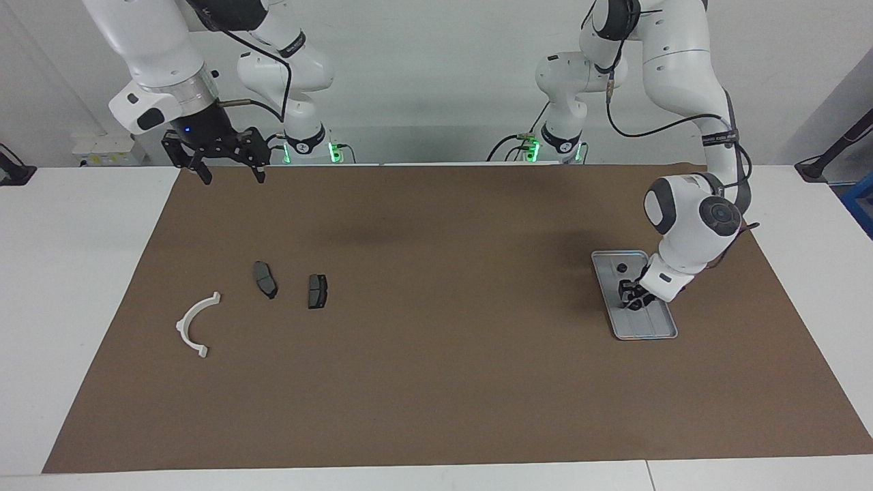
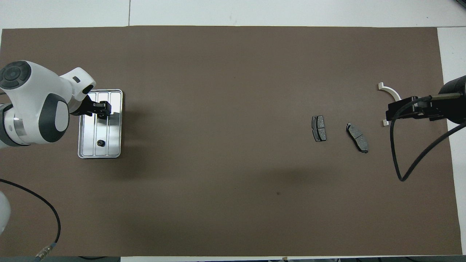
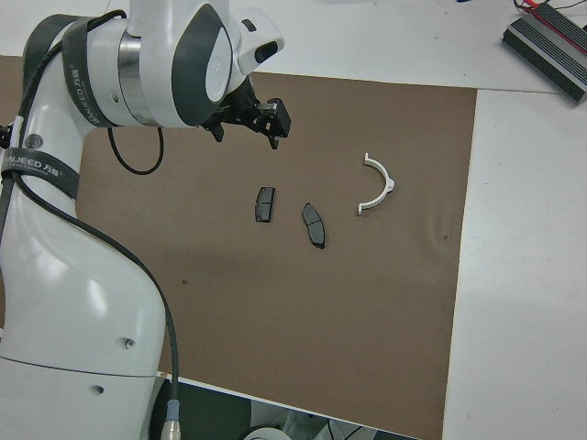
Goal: Pick bearing gear from pile to tray
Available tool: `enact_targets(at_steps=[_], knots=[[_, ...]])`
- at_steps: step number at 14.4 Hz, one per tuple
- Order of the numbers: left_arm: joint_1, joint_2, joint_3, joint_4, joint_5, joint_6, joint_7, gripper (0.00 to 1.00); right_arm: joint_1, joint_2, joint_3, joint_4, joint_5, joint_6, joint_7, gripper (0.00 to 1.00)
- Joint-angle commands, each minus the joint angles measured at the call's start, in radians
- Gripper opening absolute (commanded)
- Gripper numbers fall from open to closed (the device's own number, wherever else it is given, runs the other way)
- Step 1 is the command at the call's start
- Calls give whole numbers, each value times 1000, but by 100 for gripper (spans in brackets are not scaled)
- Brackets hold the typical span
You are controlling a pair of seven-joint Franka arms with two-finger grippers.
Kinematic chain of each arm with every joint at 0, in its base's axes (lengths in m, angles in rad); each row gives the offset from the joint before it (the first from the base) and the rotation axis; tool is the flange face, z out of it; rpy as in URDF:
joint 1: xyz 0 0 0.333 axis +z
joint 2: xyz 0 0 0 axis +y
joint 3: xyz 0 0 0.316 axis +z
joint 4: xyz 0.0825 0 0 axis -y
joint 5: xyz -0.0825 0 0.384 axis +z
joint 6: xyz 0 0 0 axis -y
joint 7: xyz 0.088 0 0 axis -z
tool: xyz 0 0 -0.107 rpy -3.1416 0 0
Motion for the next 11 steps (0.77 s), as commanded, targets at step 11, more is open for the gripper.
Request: enact_targets(at_steps=[11], knots=[[-2, -341, 0, 143, -27, -536, -82, 100, -2, -16, -8, -51, -9, 50, 1, 100]])
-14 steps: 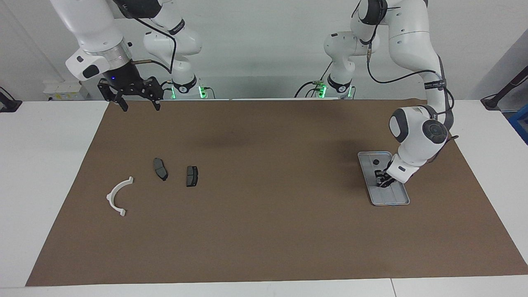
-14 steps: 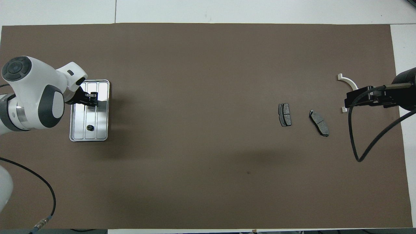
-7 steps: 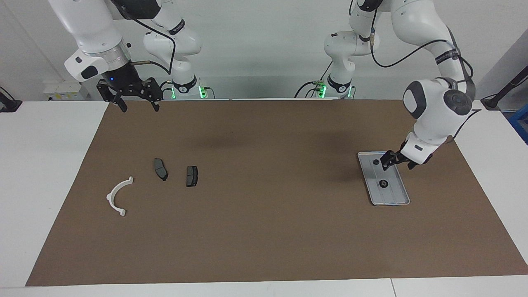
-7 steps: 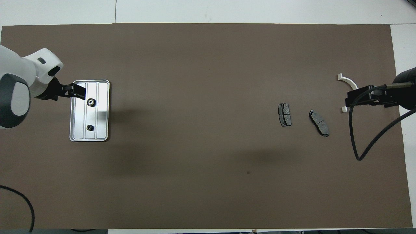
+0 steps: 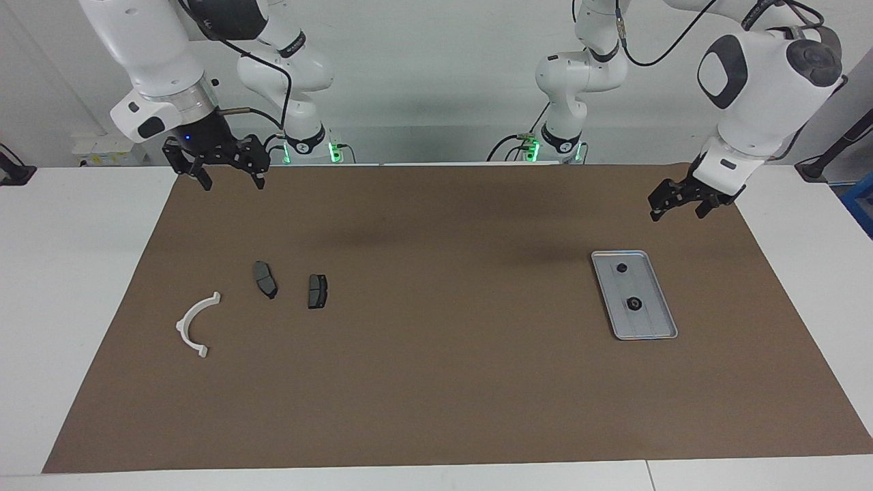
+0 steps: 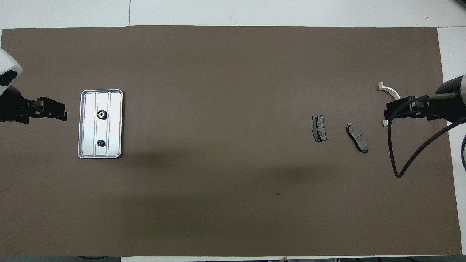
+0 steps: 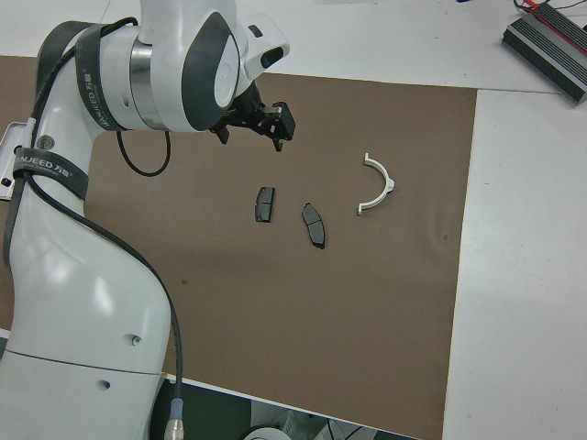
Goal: Pick bearing gear from pile to tray
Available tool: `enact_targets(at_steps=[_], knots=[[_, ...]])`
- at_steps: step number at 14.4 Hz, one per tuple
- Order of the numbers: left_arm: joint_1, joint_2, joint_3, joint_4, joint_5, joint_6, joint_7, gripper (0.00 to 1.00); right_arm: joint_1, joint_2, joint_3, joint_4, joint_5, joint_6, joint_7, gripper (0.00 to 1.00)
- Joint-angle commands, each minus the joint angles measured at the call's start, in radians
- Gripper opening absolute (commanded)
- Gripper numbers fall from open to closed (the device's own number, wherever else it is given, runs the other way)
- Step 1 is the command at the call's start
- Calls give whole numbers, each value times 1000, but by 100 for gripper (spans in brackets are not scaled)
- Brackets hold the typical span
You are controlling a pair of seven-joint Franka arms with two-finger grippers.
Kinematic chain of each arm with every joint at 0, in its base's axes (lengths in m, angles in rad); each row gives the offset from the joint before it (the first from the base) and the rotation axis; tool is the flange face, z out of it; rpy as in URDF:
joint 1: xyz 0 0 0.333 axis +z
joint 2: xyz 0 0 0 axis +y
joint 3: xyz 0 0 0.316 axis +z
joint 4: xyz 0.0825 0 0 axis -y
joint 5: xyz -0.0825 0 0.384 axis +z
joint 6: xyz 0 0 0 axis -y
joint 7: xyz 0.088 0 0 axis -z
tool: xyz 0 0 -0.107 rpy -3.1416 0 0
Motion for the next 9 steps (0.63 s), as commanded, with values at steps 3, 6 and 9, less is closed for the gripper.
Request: enact_targets(at_steps=[3, 6, 9], knots=[[7, -40, -2, -51, -13, 6, -27, 100, 6, -16, -2, -21, -63, 24, -14, 100], [6, -53, -7, -49, -13, -20, -52, 100, 6, -16, -2, -19, -65, 24, -16, 100], [6, -77, -10, -51, -13, -25, -74, 100, 6, -16, -2, -19, -65, 24, -16, 100]])
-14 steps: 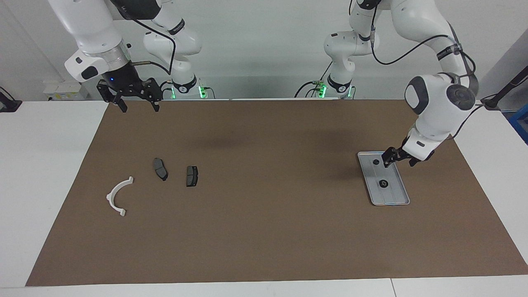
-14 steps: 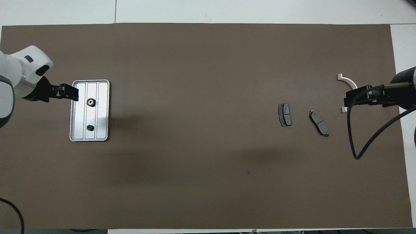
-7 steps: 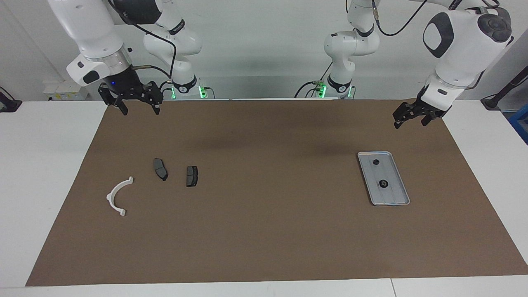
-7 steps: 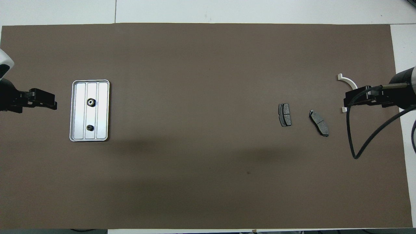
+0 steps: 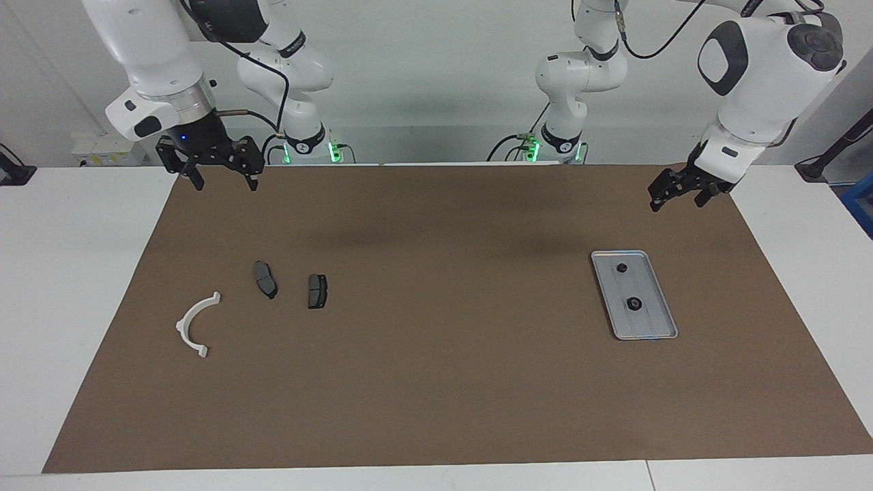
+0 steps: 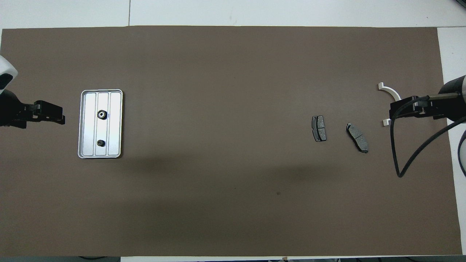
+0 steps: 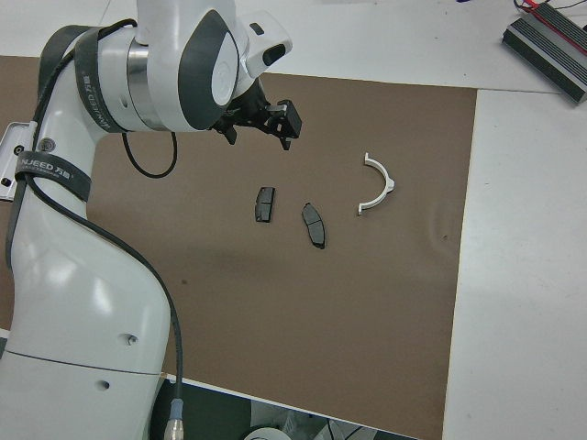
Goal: Pick bearing gear from pile to tray
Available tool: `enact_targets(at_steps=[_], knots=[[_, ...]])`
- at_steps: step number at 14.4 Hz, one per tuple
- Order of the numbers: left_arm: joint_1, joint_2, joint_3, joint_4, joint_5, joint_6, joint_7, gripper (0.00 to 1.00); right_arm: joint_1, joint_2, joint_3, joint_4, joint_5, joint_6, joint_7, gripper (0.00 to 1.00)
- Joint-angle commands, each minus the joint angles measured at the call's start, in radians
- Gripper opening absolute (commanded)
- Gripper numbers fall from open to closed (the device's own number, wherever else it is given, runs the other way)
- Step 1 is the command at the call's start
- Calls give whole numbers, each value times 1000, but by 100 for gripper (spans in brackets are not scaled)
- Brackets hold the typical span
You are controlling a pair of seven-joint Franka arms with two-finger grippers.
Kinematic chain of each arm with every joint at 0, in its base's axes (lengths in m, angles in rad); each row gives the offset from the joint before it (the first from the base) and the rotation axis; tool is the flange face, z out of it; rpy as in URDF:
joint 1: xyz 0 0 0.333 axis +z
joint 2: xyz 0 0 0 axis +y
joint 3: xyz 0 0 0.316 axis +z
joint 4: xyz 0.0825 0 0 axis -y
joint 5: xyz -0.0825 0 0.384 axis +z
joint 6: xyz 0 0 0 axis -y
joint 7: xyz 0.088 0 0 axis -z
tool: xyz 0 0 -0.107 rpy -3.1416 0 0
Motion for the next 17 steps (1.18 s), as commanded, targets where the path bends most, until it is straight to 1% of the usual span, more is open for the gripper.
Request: enact_targets(at_steps=[1, 5, 17], knots=[[1, -58, -8, -30, -12, -18, -23, 100, 5, -16, -2, -19, -13, 19, -13, 100], [0, -65, -17, -8, -11, -21, -23, 100, -1, -16, -2, -19, -13, 19, -13, 100], [0, -64, -19, -8, -12, -3, -17, 100, 3, -18, -2, -16, -13, 19, -13, 100]])
